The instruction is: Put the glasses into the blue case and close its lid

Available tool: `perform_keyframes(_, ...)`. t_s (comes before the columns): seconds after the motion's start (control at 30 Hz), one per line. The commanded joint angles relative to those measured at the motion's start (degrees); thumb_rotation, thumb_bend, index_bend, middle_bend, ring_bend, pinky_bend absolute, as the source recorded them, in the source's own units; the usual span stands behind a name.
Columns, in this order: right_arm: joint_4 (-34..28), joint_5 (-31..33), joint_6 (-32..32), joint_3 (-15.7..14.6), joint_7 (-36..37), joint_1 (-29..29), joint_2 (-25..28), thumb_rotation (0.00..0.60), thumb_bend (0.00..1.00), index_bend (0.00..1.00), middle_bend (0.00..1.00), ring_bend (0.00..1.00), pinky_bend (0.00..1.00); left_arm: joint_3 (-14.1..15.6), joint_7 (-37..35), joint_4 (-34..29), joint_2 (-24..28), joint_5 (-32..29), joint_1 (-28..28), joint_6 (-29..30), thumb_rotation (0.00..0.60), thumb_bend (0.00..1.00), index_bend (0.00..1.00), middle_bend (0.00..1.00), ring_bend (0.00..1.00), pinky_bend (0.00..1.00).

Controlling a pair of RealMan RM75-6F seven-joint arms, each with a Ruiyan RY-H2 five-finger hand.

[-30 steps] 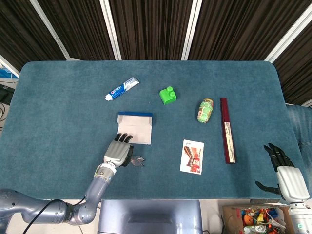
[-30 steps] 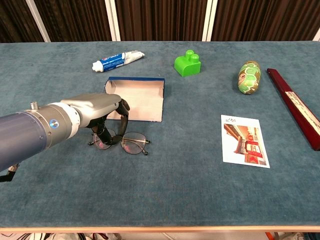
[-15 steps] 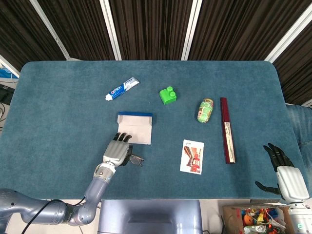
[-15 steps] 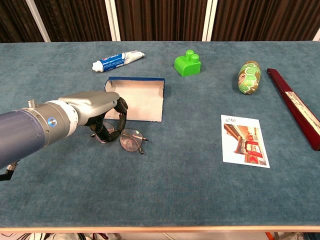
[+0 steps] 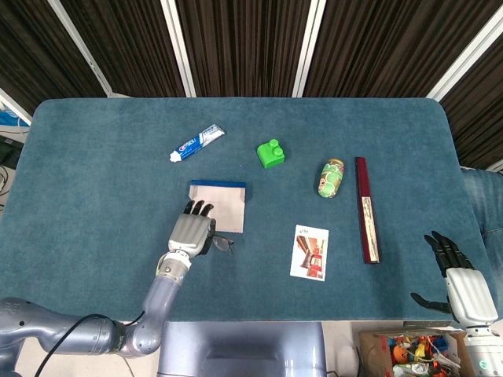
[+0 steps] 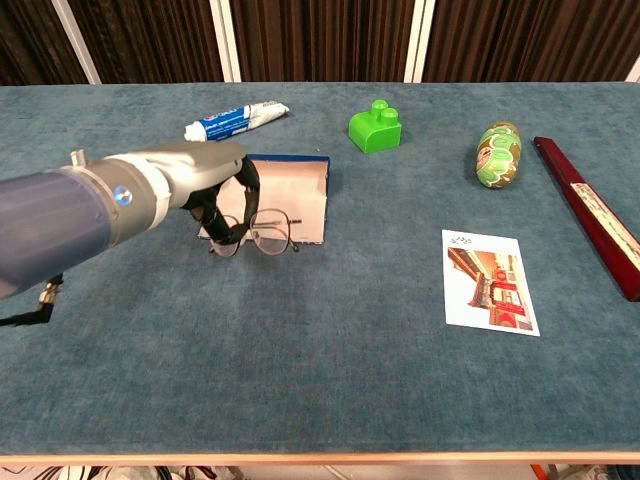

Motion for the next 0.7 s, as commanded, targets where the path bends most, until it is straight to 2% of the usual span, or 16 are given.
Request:
perform_keyframes(0.03, -0.03, 0.04, 0.02, 0.01, -0.03, -0.01, 0.00, 0.600, 0.12, 0.01, 0.00, 0.03, 0.18, -3.32, 2.64, 2.23, -1.28, -3.64, -2.57, 1.25, 0.600, 0.46, 0.57, 0.12, 0.00, 0.03)
perform_keyframes(0.3, -0.12, 0.45, -0.25, 0.09, 0.04, 0.02, 0.03, 0.600, 0.12, 0.01, 0.00, 0.03, 0.18, -8.74, 6.29, 7.95, -3.58, -11.09, -6.84, 1.81, 0.600, 0.46, 0.57, 0.12, 0.00, 0.03)
perform_keyframes(0.47, -0.24, 0.87, -0.62, 0.20, 0.21, 0.14, 0.10, 0.600, 0.12, 0.01, 0.00, 0.03, 0.18, -10.56, 7.17, 12.15, -5.39, -13.46, -8.89, 1.53, 0.600, 0.46, 0.58, 0.12, 0.00, 0.03)
perform_keyframes(0.7, -0.27, 1.38, -1.09, 0.40, 0.64, 0.33, 0.20, 0.600, 0.12, 0.01, 0.00, 0.03, 0.18, -11.31, 7.73, 20.41, -8.42, -14.14, -11.62, -0.37, 0.600, 0.46, 0.58, 0.12, 0.00, 0.02)
